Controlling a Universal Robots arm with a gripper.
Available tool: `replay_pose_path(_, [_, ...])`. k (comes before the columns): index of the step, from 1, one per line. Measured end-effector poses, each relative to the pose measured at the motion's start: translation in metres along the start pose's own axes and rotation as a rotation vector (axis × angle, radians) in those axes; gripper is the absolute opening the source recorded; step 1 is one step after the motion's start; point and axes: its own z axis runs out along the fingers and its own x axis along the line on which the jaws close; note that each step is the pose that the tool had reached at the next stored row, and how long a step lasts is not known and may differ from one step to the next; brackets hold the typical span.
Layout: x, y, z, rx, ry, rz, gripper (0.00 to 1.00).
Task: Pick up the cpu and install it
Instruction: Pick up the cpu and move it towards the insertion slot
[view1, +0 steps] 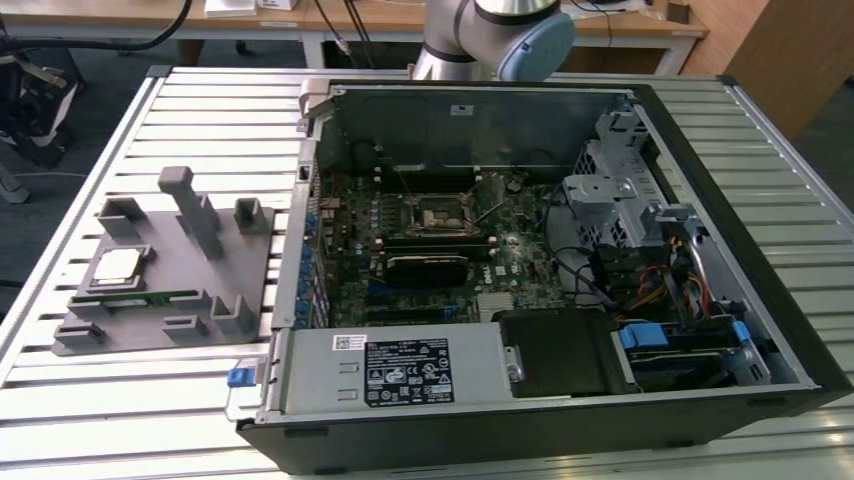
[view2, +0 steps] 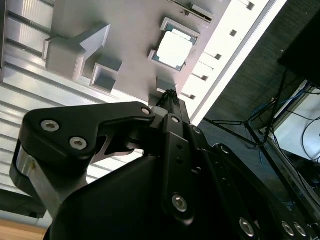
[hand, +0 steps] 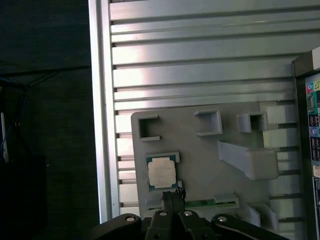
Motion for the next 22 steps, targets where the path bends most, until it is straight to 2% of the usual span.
replay_pose_path(22, [-0.0002, -0.0002, 0.0062, -0.0029, 0.0002, 0.0, 0.11])
